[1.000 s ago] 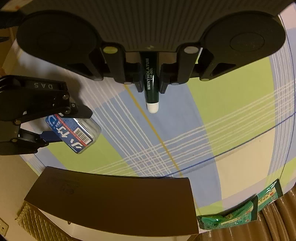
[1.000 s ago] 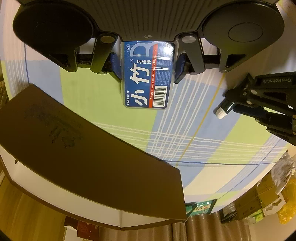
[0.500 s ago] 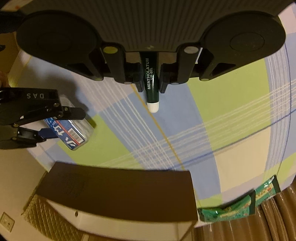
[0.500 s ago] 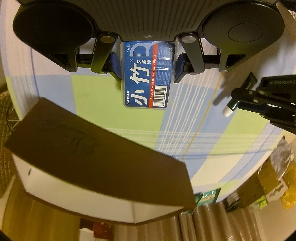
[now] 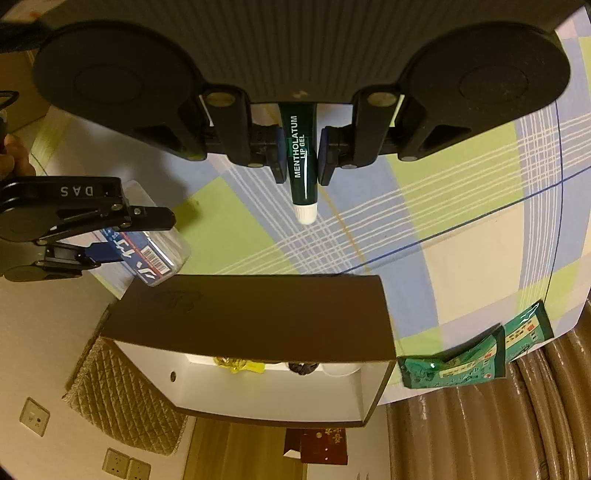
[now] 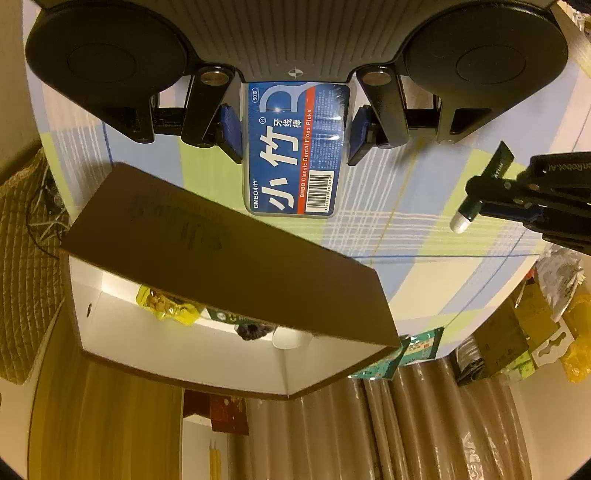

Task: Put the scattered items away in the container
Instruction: 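Lift and carry the lip balm and floss-pick box over the box with both tools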

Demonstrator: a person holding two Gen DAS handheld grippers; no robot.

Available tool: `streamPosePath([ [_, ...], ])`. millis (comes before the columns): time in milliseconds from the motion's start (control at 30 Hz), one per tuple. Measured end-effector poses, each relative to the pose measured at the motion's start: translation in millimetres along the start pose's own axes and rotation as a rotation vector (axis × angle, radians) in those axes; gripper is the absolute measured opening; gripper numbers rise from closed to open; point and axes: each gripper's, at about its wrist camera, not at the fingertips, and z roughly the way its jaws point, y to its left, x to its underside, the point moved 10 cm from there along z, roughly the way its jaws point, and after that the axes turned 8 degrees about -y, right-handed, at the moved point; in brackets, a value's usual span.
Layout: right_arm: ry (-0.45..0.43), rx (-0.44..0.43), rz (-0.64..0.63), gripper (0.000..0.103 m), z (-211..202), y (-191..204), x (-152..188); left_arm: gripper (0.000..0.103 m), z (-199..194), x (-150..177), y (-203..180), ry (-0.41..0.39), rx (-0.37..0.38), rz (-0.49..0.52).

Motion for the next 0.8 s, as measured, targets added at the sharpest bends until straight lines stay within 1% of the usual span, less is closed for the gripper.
streamPosePath([
  [267, -0.001, -0.005, 0.007, 0.055, -8, -2, -10, 0.013, -3, -12, -10, -0.03, 0.024, 0.016],
  [467, -0.004, -0.003, -0.001, 0.055, -11, -4, -18, 0.013, -2, -28, -17, -0.058, 0.036, 0.029],
  [800, -0.043, 0.001, -0.025, 0.055, -15, -12, -43, 0.013, 3, -62, -28, -0.114, 0.054, 0.061],
])
